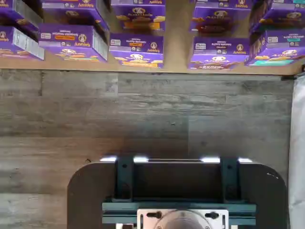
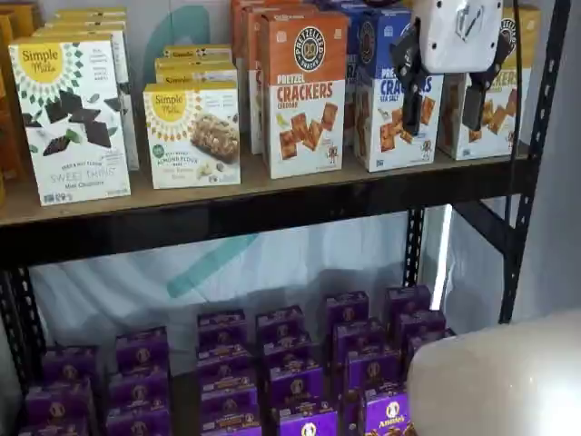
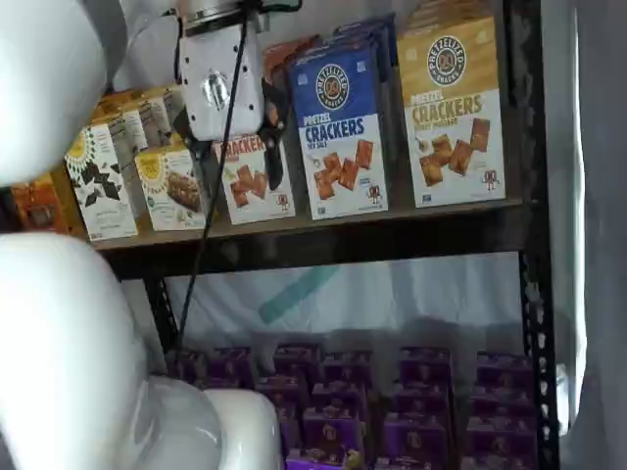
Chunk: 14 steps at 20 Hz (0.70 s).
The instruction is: Retrieve the yellow and white box located on the top shelf, the sixth one from the left
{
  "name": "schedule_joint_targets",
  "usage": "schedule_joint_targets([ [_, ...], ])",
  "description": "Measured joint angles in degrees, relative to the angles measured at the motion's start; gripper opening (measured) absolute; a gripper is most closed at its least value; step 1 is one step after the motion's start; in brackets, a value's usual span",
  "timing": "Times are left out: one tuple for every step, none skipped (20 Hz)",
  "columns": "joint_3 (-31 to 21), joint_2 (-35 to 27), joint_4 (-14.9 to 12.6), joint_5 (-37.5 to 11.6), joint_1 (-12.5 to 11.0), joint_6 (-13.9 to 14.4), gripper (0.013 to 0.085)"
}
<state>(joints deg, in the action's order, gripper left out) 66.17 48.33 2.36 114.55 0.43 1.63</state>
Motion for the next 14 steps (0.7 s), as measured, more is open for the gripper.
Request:
schedule_joint_targets([
  [-0.3, 0.3, 1.0, -0.5, -0.9, -0.5, 0.0850],
  [-1.0, 1.0, 3.2, -1.5, -3.0, -1.6, 0.0850],
  [-1.3, 1.4, 4.3, -2.1, -3.9, -2.1, 0.0850],
  [-1.4, 1.5, 4.7, -2.3, -4.2, -2.3, 0.0850],
  [-1.5, 1.5, 4.8, -2.4, -4.2, -2.4, 0.0850],
  [-1.5, 1.5, 4.7, -2.4, -4.2, -2.4, 0.0850],
  [-1.5, 1.5, 4.6, -2.4, -4.1, -2.4, 0.0850],
  [-1.5, 1.5, 4.4, -2.4, -4.0, -2.4, 0.0850],
  [-1.5, 1.6, 4.3, -2.5, -4.1, -2.5, 0.0850],
  [-1.5, 1.6, 3.9, -2.6, -4.1, -2.7, 0.0850],
  [-1.6, 1.5, 3.4, -2.9, -4.1, -2.9, 0.0850],
  [-1.7, 1.5, 2.7, -3.4, -4.2, -3.3, 0.0850],
  [-1.7, 1.4, 2.1, -3.8, -4.7, -3.9, 0.0850],
  [-1.8, 1.2, 1.5, -4.3, -5.2, -4.7, 0.0850],
])
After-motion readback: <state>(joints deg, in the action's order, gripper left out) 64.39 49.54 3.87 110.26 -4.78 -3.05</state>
